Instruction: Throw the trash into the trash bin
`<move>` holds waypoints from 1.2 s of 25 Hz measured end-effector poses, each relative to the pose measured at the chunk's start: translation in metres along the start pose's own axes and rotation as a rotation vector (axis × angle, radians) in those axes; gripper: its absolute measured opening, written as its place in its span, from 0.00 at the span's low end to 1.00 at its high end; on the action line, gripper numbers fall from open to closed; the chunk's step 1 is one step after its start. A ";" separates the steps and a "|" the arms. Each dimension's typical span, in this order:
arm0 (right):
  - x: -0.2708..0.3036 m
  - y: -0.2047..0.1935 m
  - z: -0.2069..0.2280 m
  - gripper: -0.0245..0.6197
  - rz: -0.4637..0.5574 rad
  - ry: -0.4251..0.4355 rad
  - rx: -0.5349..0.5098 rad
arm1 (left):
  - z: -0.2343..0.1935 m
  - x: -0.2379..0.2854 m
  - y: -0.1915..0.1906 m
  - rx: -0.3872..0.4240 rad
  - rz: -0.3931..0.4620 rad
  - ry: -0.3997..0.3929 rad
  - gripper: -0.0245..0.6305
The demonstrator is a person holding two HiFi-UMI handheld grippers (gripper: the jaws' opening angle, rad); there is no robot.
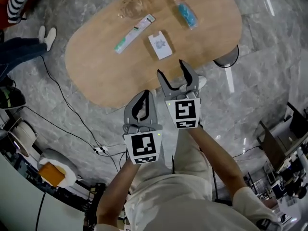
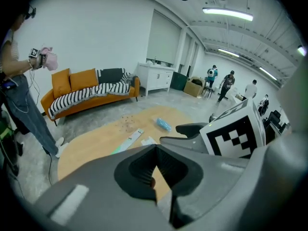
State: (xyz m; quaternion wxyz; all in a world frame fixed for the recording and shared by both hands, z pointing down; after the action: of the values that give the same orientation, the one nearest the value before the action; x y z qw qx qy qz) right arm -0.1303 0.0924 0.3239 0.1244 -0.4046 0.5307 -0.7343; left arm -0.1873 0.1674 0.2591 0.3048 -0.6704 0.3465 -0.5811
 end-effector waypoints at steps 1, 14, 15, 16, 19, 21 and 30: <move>0.005 -0.006 0.002 0.56 -0.001 -0.003 -0.001 | -0.001 0.003 -0.004 0.000 -0.004 0.003 0.04; 0.058 -0.088 0.019 0.59 -0.090 0.010 -0.094 | 0.000 0.044 -0.044 -0.019 0.009 -0.031 0.04; 0.062 -0.094 0.018 0.59 -0.097 0.013 -0.086 | -0.002 0.047 -0.045 -0.017 0.012 -0.031 0.04; 0.065 -0.099 0.017 0.59 -0.105 0.016 -0.085 | -0.005 0.049 -0.046 -0.017 0.016 -0.031 0.04; 0.073 -0.114 0.017 0.61 -0.131 0.016 -0.103 | -0.011 0.055 -0.055 -0.038 0.005 -0.023 0.04; 0.079 -0.123 0.018 0.62 -0.146 0.012 -0.118 | -0.014 0.059 -0.056 -0.035 0.009 -0.027 0.04; 0.095 -0.151 0.025 0.56 -0.219 -0.013 -0.162 | -0.020 0.063 -0.059 -0.020 0.010 -0.044 0.04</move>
State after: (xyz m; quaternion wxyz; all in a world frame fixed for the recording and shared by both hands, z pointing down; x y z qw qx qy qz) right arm -0.1357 0.0791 0.5035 0.0138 -0.4737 0.5401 -0.6956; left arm -0.1949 0.1491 0.3457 0.3085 -0.6842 0.3489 -0.5612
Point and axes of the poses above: the fingertips, and each gripper's own axes: x forward along the fingers, z to its right, y out of its top, the point moved 1 cm from there along -x, backward along the fingers, and after that the axes turned 14 degrees about z, right-handed, at the moved point
